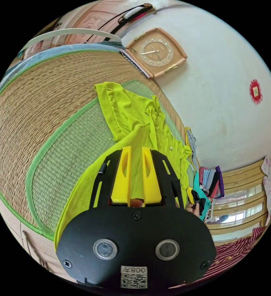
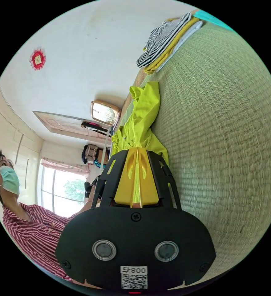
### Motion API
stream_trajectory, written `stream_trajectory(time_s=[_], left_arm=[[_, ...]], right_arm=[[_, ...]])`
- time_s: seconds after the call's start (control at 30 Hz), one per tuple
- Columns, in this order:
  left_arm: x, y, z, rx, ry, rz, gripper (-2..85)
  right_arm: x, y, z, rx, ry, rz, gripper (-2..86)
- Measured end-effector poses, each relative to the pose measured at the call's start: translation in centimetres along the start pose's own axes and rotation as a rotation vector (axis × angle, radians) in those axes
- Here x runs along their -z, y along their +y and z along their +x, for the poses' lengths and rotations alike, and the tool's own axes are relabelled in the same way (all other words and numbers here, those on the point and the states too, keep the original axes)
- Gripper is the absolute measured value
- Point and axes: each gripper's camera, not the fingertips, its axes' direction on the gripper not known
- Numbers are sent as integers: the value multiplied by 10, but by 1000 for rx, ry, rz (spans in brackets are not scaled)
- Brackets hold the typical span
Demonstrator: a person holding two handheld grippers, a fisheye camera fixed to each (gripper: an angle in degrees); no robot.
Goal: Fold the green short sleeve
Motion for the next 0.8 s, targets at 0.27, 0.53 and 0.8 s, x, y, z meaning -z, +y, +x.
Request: stream_trajectory(time_s=[0.27, 0.53, 0.8], left_arm=[[20, -18, -73, 87, 83, 79, 80], [28, -29, -109, 31, 117, 60, 75], [30, -40, -126, -4, 73, 7, 21]], right_arm=[[-83, -14, -104, 177, 176, -160, 8], [-240, -13, -226, 475, 273, -430, 55], [-422, 29, -368, 850, 368, -637, 85]])
